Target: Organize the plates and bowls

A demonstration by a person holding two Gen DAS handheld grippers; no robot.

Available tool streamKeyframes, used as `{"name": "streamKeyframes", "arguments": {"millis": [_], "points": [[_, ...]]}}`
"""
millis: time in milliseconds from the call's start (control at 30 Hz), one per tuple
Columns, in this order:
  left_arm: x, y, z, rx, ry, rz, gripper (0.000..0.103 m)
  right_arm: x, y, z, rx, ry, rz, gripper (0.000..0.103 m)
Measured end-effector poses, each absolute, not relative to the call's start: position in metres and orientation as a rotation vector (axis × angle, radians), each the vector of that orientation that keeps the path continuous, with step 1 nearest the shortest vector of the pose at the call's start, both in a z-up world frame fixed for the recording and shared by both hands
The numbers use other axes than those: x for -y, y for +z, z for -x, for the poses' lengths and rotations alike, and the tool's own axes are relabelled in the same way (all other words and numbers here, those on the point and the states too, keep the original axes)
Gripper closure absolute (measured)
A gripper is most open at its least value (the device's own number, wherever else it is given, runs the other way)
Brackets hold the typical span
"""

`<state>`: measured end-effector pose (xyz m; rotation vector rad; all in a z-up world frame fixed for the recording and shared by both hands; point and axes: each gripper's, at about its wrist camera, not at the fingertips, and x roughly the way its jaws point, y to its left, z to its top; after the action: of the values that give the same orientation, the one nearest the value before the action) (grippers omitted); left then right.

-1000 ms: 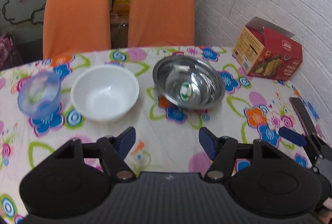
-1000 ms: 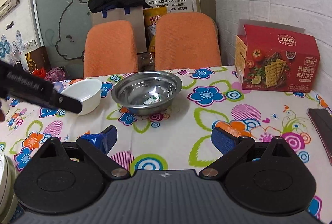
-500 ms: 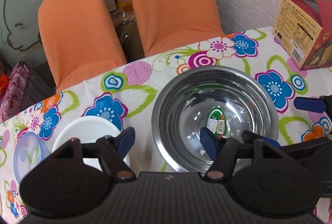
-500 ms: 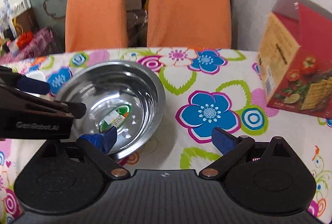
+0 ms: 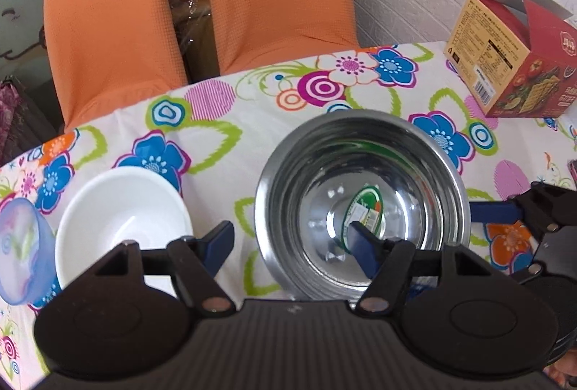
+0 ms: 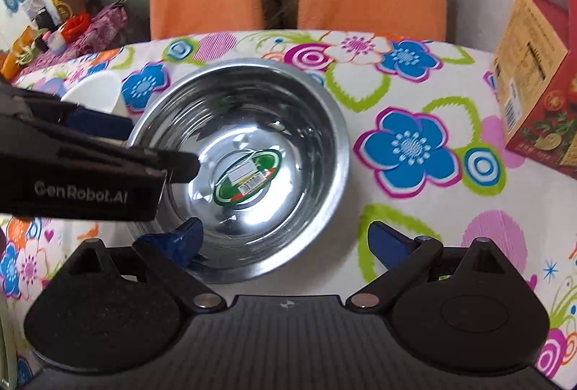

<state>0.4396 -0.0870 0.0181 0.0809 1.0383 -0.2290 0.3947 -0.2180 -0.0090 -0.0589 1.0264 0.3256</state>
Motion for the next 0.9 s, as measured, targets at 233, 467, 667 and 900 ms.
{"name": "streamKeyframes", "arguments": {"millis": [233, 467, 667, 900], "points": [[0.098, 0.013, -0.460, -1.028, -0.236, -0.095, 0.035, 0.221, -0.016, -0.405, -0.950, 0.239, 0.050, 0.017], [0.113, -0.010, -0.475, -1.061, -0.254, -0.149, 0.053, 0.212, -0.024, -0.403, -0.904, 0.253, 0.100, 0.017], [0.109, -0.009, -0.469, -1.080, -0.271, -0.117, 0.067, 0.195, -0.023, -0.391, -0.900, 0.275, 0.091, 0.016], [0.099, -0.001, -0.448, -1.110, -0.294, -0.077, 0.067, 0.195, -0.011, -0.366, -0.872, 0.291, 0.049, 0.016]]}}
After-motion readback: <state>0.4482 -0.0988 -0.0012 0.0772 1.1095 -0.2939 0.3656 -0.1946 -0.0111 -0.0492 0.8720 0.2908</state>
